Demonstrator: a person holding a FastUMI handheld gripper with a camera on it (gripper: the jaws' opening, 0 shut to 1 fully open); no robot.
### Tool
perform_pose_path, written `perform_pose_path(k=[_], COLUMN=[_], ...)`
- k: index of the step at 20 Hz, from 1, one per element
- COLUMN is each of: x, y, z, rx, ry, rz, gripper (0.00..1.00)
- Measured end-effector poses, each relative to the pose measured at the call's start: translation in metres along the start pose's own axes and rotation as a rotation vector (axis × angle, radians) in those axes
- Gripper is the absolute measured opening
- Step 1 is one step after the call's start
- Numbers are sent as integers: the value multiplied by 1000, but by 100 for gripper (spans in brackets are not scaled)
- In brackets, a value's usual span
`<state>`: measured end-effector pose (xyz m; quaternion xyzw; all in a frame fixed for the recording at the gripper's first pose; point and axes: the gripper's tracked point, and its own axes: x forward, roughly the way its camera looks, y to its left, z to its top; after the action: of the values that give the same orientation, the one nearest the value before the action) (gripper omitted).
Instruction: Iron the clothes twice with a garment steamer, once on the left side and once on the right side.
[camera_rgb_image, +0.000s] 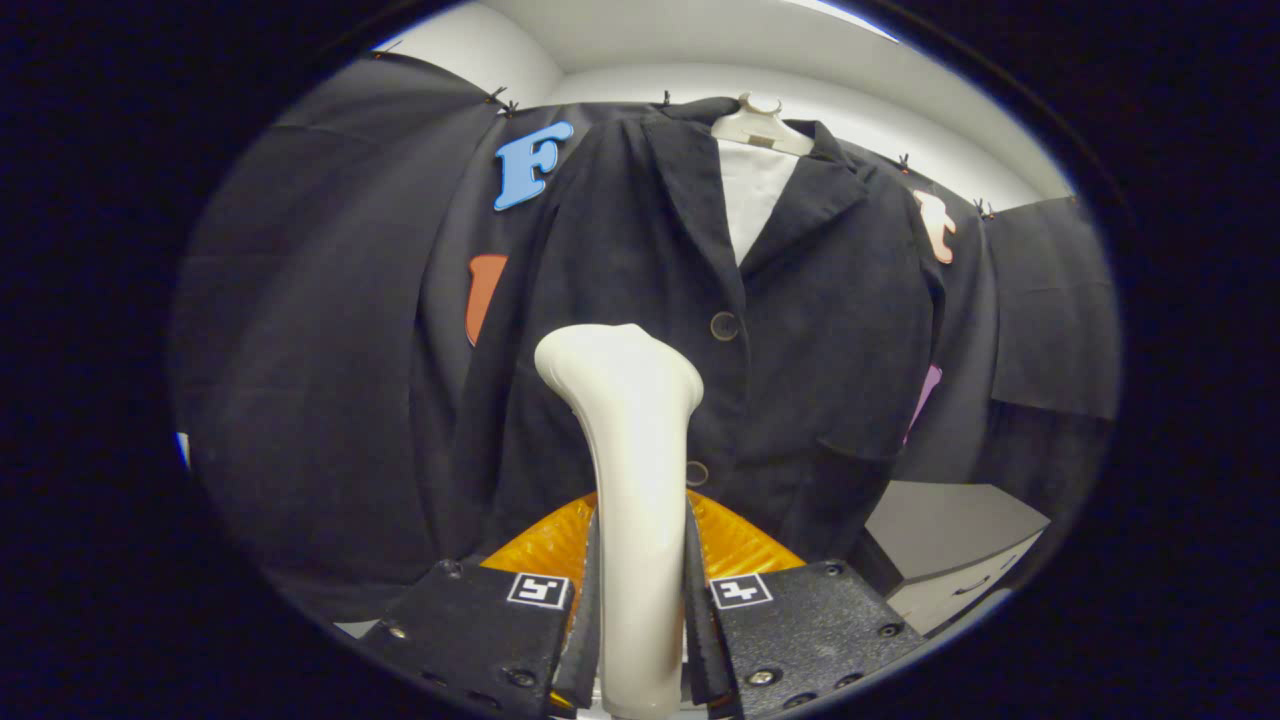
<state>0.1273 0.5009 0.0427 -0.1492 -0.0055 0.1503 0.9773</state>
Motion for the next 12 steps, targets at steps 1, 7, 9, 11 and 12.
perform_pose_path(k=[1, 7, 9, 11, 12], x=[-1, -6, -6, -6, -7], y=[1, 10, 8, 8, 6], z=[-9, -55, -74, -91, -97], rx=[-2, -22, -13, -7, -4], ry=[19, 101, 139, 171, 184], rz=[-2, -4, -12, -22, -26], gripper=[38, 38, 38, 38, 38])
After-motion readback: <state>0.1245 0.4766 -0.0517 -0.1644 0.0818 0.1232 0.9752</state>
